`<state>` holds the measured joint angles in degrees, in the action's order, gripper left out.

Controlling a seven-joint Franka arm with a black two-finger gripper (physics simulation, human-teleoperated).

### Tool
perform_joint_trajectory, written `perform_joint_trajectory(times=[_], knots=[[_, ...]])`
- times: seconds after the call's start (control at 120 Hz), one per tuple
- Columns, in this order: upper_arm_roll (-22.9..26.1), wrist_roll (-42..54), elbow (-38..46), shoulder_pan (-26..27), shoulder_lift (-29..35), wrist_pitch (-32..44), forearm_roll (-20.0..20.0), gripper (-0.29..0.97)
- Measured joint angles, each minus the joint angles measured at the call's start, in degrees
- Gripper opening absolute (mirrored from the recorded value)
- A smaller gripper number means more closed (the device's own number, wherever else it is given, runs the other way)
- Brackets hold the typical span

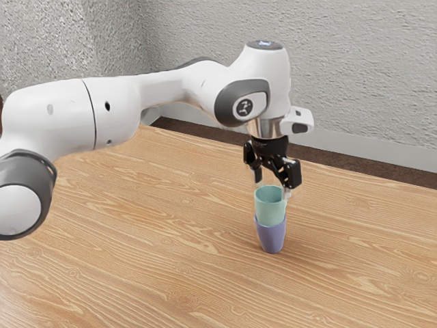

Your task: Place the left cup onto the right cup

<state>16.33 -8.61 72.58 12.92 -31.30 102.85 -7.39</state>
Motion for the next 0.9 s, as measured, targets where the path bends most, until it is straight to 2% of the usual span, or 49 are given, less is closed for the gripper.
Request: perform_joint_trajectory(times=[0.208,0.375,0.5,0.9], knots=[[-1.9,0.0,3.6,0.0,7.3,-1.2,-0.5,0.68],[-5.7,0.0,9.8,-0.2,14.3,-2.8,0.1,0.68],[-9.6,0.0,11.6,-0.3,17.6,-5.3,0.4,0.68],[-23.8,3.0,15.9,-0.6,22.2,-11.3,2.1,0.68]])
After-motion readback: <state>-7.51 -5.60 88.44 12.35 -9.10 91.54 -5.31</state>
